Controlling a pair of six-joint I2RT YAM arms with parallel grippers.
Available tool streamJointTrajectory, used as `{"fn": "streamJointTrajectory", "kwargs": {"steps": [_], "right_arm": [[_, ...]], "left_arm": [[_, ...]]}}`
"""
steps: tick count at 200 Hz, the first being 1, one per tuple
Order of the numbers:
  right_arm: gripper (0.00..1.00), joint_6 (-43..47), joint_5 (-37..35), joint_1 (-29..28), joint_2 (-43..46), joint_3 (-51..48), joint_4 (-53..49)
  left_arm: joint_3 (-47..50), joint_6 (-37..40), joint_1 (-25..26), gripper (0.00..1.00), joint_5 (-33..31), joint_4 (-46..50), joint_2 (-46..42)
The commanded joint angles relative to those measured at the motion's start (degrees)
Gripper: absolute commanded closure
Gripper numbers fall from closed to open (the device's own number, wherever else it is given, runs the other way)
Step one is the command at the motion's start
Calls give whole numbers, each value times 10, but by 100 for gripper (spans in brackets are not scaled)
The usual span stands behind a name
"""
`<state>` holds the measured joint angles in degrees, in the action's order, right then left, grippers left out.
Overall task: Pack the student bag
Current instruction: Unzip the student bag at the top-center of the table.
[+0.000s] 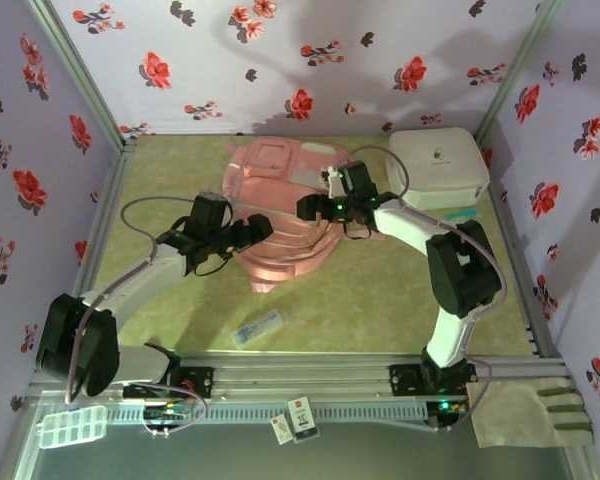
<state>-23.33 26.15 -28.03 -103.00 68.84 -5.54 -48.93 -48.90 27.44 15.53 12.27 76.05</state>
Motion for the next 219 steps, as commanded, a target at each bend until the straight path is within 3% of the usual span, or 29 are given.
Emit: {"fn": "streamJointTrajectory", "kwargs": {"steps": [1, 44, 101, 164, 219], "right_arm": [[13, 4, 64, -7, 48, -41, -24], [14, 17, 77, -11, 92, -81, -20], [13, 80, -52, -11, 77, -21, -71], [13, 93, -44, -10, -9, 66, -97], [11, 120, -73, -10, -18, 68, -131]], "left_arm": [[-39, 18, 2, 10, -17, -6, 16], [-70, 31, 1, 9, -28, 6, 35], [-67, 8, 2, 9, -17, -13, 40], [-44, -71, 2, 9, -14, -62, 67], [-28, -118, 2, 11, -13, -99, 91]]}}
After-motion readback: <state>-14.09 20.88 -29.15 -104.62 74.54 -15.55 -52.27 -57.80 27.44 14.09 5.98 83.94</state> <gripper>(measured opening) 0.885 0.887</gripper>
